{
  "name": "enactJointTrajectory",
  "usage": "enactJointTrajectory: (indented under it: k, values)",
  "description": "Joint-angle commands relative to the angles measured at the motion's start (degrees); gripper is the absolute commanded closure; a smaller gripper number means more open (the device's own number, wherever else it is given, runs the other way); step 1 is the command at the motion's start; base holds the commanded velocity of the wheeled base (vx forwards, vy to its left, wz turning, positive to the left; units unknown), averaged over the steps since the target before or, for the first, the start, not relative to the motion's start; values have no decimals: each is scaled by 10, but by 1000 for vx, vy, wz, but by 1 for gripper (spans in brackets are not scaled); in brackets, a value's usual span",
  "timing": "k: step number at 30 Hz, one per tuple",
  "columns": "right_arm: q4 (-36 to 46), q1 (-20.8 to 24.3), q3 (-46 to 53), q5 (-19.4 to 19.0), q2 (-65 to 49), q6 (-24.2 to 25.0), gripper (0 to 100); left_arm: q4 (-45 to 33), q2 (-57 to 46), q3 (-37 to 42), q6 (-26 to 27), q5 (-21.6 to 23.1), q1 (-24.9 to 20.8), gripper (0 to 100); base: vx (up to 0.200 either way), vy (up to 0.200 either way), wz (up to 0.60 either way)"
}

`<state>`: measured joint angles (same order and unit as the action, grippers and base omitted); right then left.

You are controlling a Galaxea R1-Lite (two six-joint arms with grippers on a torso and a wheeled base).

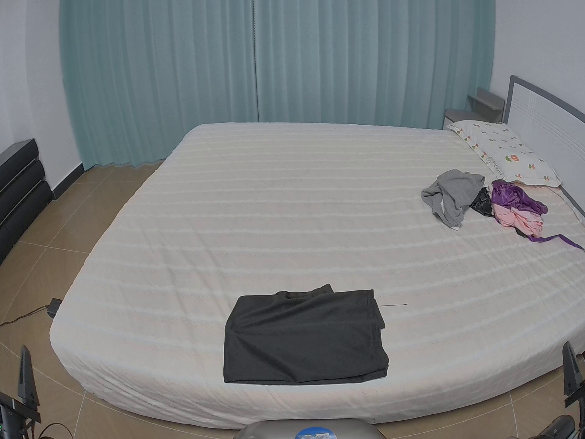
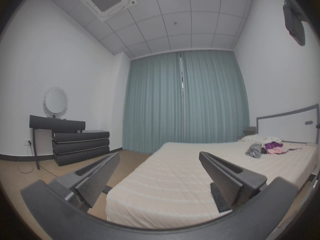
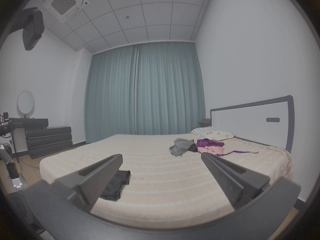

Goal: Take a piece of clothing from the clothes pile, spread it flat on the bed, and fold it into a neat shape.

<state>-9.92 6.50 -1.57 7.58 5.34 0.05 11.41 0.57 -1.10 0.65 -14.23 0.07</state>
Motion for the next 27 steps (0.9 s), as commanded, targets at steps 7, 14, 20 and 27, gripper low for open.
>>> enactJointTrajectory:
  k: [7,14,20,27]
  values:
    - [55,-1,16,2,4,13,0,-80,-3,11,-15,69,0,0,0,0,0]
    - [86,-54,9,9,-17,-37,0,-83,-2,11,-11,170,0,0,0,0,0]
    - [92,-62,7,-45,-53,-13,0,-83,-2,11,-7,172,0,0,0,0,0]
    - [100,-62,14,-63,-53,-8,0,-121,-3,11,-5,137,0,0,0,0,0]
